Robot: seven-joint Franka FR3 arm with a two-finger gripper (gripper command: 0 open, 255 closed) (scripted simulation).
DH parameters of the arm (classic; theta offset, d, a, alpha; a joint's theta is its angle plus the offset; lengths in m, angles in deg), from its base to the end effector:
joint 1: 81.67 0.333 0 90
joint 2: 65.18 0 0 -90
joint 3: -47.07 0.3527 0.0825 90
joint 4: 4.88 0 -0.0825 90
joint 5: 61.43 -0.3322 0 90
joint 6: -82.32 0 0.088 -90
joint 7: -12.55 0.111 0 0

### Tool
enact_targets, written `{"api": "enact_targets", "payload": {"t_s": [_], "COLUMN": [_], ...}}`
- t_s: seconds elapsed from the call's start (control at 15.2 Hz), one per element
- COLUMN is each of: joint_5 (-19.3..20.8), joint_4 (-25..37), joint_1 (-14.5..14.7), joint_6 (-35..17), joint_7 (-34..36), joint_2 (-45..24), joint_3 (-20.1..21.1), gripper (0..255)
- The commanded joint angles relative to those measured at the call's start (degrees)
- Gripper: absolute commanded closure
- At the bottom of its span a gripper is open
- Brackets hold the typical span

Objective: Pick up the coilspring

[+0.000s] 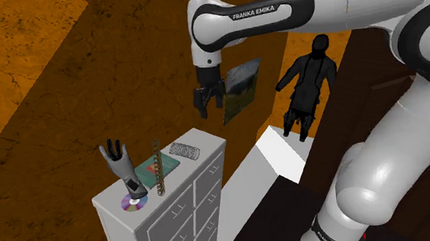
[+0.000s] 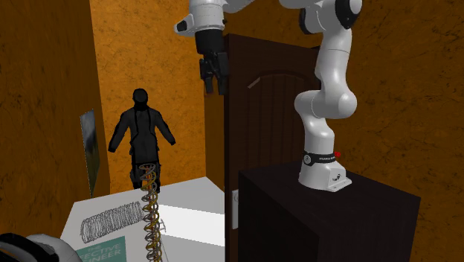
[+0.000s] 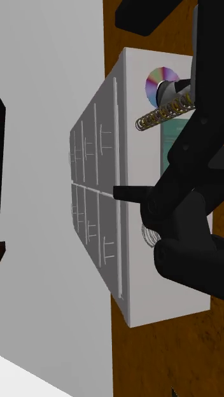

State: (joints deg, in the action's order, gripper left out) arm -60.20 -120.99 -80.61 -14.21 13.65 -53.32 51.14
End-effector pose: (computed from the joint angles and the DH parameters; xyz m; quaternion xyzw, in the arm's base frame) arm 0.4212 0.0385 0.5713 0.9969 0.0358 -0.0665 0.0214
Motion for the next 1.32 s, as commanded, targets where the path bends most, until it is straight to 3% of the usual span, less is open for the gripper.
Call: {"api": "enact_targets", "payload": {"t_s": [0.0,0.73,1.06,1.25], "joint_5": [0.0,0.6,1.0,1.3], "joint_4": [2.8,26.1,41.6,54.4], "joint_1": [0.3,2.8,4.5,5.9], "joint_6": [-1.0,1.9,6.6,11.2], "joint_7": [0.5,3.0,3.7,3.9], "joint_2": [-5.2,-32.9,-47.2,-57.3], "joint_3": [0.5,2.3,2.7,2.7], "gripper": [0,0,0,0]}}
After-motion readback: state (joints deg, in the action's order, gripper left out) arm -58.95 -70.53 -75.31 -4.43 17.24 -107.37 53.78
